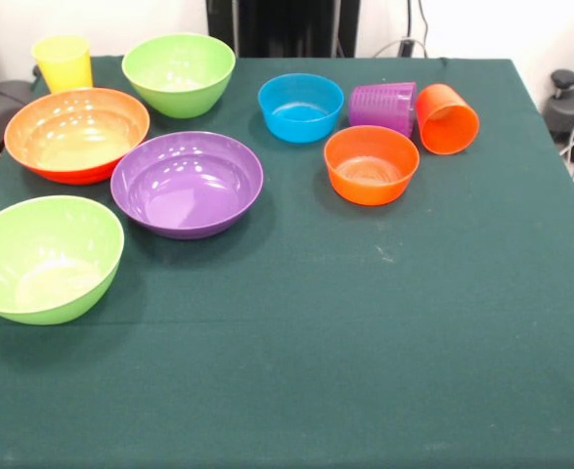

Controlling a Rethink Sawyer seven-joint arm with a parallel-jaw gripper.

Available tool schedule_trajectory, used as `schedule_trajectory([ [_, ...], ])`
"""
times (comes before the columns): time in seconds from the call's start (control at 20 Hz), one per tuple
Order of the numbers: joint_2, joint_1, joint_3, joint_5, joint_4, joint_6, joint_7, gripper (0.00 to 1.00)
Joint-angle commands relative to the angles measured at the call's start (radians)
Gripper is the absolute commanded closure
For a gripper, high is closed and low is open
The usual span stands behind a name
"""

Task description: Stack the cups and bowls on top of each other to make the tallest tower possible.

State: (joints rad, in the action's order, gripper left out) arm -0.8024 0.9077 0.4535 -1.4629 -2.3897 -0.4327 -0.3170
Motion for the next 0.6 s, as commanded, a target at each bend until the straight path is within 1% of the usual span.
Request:
schedule_trajectory([
  [0.05,0.074,0.079,0.011,-0.097,0.023,0.064,0.082,0.0],
  [0.2,0.088,0.112,0.017,-0.109,0.02,0.065,0.115,0.0],
  [0.25,0.092,0.11,0.011,-0.129,0.018,0.067,0.099,0.0],
  [0.35,0.1,0.124,0.015,-0.13,0.022,0.061,0.118,0.0],
  [0.45,0.106,0.123,0.015,-0.14,0.022,0.058,0.117,0.0],
  [0.5,0.11,0.116,0.013,-0.15,0.023,0.058,0.104,0.0],
  [0.55,0.11,0.095,0.01,-0.176,0.014,0.061,0.06,0.0],
  [0.6,0.113,0.084,0.01,-0.187,0.013,0.06,0.038,0.0],
])
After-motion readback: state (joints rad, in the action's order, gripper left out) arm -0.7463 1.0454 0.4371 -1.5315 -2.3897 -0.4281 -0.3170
